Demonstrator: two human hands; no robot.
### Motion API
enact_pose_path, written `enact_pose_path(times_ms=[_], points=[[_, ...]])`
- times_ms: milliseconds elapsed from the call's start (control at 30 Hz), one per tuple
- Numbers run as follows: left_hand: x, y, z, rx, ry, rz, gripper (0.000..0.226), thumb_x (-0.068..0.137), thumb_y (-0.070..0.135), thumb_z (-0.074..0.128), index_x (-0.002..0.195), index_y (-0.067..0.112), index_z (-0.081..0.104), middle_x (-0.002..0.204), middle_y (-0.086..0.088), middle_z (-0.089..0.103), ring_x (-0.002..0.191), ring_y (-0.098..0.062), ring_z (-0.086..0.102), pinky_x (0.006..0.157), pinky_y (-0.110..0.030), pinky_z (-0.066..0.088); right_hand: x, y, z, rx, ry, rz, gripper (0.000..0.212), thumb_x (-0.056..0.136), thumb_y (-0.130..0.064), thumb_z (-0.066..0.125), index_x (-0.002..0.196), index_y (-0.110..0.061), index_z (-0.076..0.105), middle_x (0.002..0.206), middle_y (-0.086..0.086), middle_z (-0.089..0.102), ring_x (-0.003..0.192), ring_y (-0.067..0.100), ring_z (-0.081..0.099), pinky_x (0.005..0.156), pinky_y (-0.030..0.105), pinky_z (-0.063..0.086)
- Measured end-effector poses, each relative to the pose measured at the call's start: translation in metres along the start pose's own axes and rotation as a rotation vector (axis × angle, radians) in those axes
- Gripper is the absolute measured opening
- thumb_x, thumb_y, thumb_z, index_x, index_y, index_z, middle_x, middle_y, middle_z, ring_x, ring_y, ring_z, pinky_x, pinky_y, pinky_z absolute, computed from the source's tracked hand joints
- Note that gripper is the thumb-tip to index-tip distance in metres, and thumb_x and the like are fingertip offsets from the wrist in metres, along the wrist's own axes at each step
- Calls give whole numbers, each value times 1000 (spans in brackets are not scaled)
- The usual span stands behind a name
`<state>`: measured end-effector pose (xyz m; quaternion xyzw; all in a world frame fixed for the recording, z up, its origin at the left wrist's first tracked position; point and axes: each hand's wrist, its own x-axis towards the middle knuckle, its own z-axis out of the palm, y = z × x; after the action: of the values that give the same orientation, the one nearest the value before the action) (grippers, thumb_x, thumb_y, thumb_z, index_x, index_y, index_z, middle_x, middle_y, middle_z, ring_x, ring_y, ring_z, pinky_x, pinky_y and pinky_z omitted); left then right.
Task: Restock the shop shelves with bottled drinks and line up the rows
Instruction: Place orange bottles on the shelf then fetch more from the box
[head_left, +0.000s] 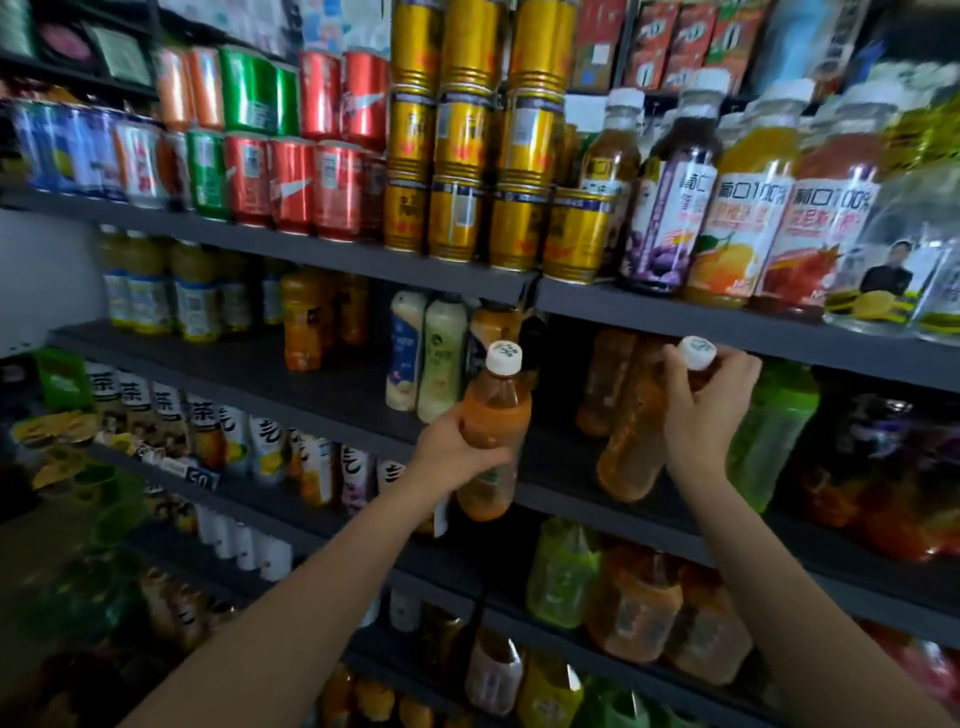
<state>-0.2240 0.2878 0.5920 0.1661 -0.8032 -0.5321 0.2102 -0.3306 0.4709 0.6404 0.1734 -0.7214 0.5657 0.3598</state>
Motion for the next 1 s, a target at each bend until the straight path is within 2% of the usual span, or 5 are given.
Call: enact_pose_path(times_ms=[167,333,433,733,1000], points=[[41,20,47,-58,-96,-15,45,73,19,76,111,24,54,106,5,59,111,-17,53,96,-32,42,22,33,5,-52,-23,-9,49,92,-24,56,131,1,41,139,17,37,130,23,33,100,8,18],[74,29,84,-44,-80,-66,45,78,23,72,120,18,55,112,2,59,110,-15,53,91,-26,41,51,68,12,-43,-219,285,76,80,-28,70,142,-10,29,138,16,43,127,32,43,106,43,37],[93,30,100,-27,-108,-78,56,75,29,74,126,20,52,120,0,59,114,-19,53,95,-30,43,32,88,11,-118,-385,273,93,70,-18,79,144,-17,23,136,12,45,123,28,47,99,36,40],[109,14,138,336,-14,71,78,68,39,77,132,16,39,129,-11,43,122,-32,39,100,-40,36,17,99,9,-605,-252,202,87,85,-28,64,146,-3,7,142,17,29,128,38,32,97,44,39],[108,1,159,344,55,48,64,80,35,69,131,13,36,129,-10,46,118,-27,50,91,-33,43,-6,125,17,-637,-317,306,70,84,-19,66,136,5,26,132,23,37,120,42,40,100,47,39]])
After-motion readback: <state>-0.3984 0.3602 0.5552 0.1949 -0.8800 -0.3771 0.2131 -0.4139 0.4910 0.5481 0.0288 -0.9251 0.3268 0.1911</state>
